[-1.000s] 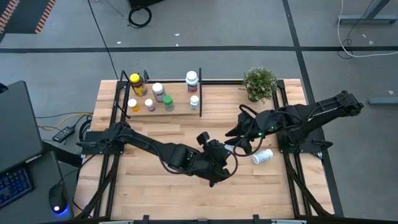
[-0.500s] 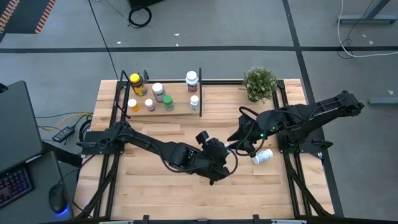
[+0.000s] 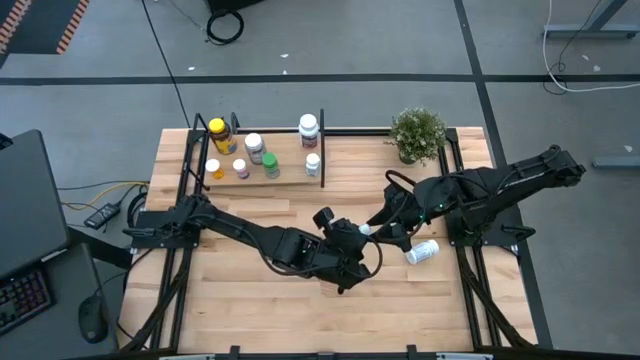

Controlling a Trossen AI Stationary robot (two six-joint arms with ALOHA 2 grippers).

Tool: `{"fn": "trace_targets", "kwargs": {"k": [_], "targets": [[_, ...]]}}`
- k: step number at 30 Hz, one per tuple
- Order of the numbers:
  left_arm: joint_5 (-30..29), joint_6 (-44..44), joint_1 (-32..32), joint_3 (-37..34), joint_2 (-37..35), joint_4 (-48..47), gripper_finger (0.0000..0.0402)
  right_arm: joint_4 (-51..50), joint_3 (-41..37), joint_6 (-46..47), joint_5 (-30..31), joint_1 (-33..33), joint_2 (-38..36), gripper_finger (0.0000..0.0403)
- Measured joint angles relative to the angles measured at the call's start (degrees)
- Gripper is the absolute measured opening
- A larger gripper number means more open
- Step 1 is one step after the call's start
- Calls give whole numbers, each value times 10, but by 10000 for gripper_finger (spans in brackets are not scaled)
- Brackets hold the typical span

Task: Pick and place medicine bottles onto shelf by color
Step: Put the black medicine bottle on the shelf

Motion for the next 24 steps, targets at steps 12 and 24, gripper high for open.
{"fn": "trace_targets", "kwargs": {"k": [12,24], "targets": [[-4,14,-6,0,-12,25,175,-59,0,1,11,-1,0,298],[-8,12,-14,0,-23,34,174,6,0,-15,28,0,-1,295]]}}
